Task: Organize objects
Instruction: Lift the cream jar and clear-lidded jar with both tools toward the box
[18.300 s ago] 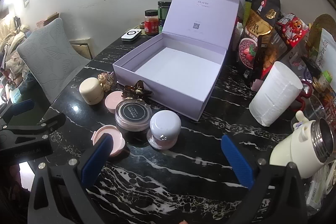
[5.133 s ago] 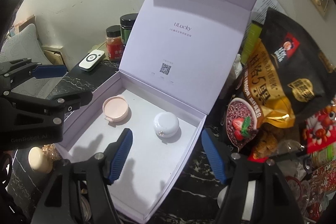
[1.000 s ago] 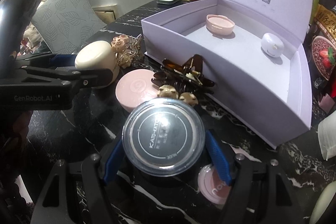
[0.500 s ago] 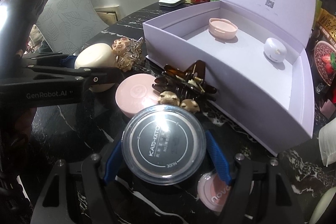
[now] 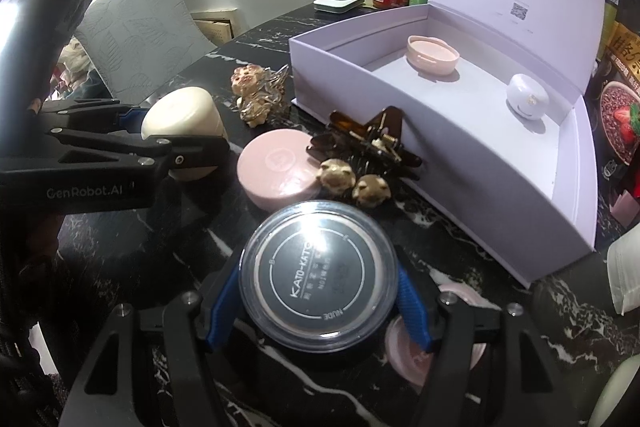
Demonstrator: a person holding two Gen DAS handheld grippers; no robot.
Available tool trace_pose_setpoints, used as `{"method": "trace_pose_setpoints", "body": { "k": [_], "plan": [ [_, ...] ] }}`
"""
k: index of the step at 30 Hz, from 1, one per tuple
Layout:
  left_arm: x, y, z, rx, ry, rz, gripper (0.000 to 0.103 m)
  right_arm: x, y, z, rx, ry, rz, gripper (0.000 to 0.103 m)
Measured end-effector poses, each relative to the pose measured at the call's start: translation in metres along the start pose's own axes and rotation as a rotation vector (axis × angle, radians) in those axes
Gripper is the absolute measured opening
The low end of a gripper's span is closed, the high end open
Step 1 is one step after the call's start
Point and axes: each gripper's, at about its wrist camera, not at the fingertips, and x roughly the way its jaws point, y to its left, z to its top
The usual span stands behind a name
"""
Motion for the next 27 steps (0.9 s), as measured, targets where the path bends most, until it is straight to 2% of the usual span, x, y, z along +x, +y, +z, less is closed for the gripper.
{"method": "trace_pose_setpoints", "body": {
  "k": [14,27],
  "plan": [
    [-0.017,-0.016,-0.020,0.026,0.033,-0.009,0.055,-0.015,0.012,-0.017,-0.032,-0.001,0.013,0.069],
    [-0.040,-0.043,-0.012,0.087,0.008,-0.002,0.055,-0.041,0.009,-0.024,-0.047,-0.037,0.004,0.069]
  ]
}}
